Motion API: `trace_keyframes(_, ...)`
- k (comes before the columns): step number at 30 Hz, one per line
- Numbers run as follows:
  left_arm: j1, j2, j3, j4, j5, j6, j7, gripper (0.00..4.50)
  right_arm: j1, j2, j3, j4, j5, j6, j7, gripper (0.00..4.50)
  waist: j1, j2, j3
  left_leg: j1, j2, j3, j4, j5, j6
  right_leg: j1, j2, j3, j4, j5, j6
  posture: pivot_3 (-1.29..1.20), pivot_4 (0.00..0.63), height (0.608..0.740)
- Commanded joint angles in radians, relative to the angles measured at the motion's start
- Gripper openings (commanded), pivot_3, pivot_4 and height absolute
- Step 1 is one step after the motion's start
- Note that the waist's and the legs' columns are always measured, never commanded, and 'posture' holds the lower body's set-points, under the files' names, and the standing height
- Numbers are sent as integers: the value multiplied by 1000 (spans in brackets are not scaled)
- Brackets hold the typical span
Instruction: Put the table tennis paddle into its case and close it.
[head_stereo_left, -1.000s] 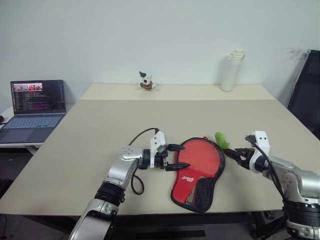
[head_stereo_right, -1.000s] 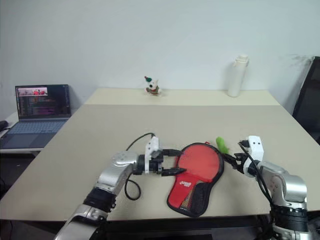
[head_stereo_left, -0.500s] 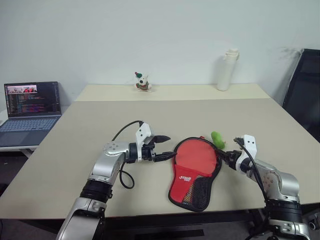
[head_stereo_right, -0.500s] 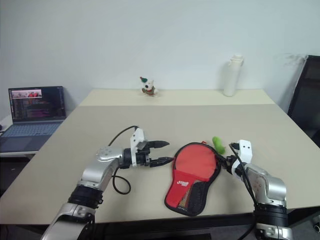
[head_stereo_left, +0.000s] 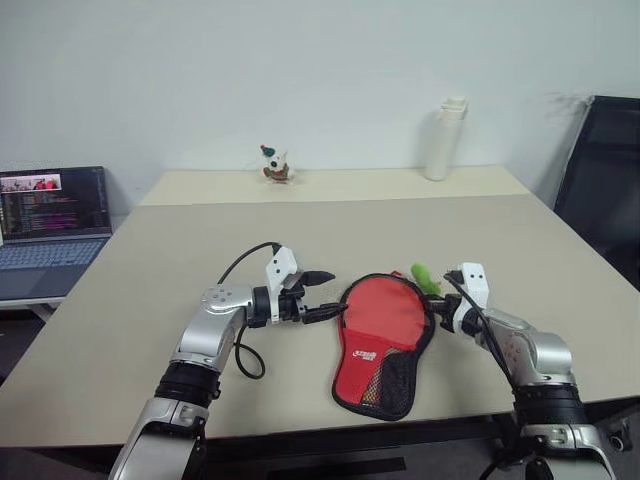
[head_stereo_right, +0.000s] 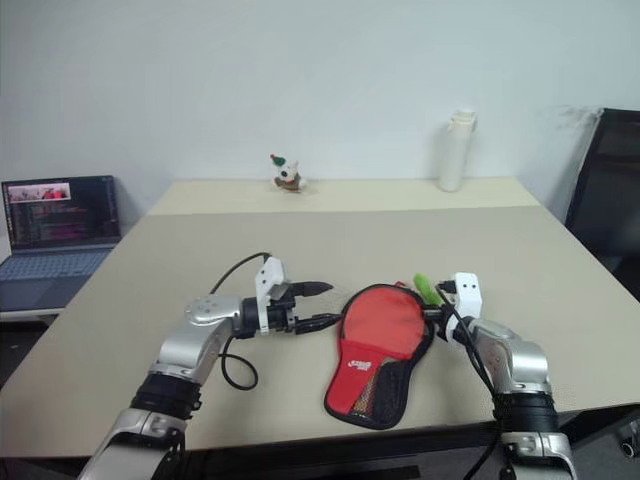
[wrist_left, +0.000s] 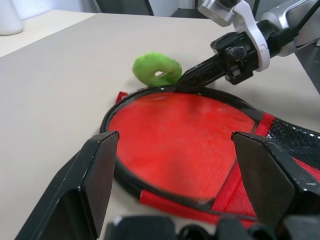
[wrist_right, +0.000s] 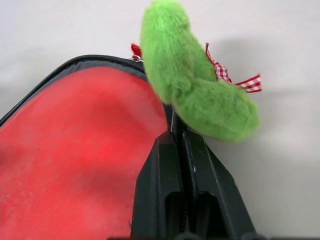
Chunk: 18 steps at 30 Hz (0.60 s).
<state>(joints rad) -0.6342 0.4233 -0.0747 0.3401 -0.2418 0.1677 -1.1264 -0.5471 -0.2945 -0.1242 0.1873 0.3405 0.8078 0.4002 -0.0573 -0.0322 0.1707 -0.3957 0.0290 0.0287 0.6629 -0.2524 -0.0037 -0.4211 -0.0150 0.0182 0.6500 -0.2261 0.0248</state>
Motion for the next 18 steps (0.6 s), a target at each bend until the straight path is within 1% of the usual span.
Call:
trace_keyframes(1, -4, 8, 12, -40, -17, -15, -1, 3931, -44, 16, 44, 20, 2, -38, 50, 31, -4, 0, 0, 0, 0, 0, 0, 0, 0, 0, 1, 1, 0, 0, -1, 0, 150, 740)
trace_keyframes(8, 3, 12, 8, -52, -16, -10, -3, 3931, -49, 22, 60, 20, 19, -53, 117, 31, -2, 0, 0, -1, 1, 0, -1, 0, 0, -1, 3, 0, -1, 1, -2, 0, 150, 740)
trace_keyframes(18, -3, 9, -3, -47, -8, -14, -4, 3931, -101, 56, 73, 72, -1, -88, 125, 31, 3, 0, 0, -3, 1, -1, -1, 0, 0, -2, 3, -1, -1, 2, -4, 0, 150, 740)
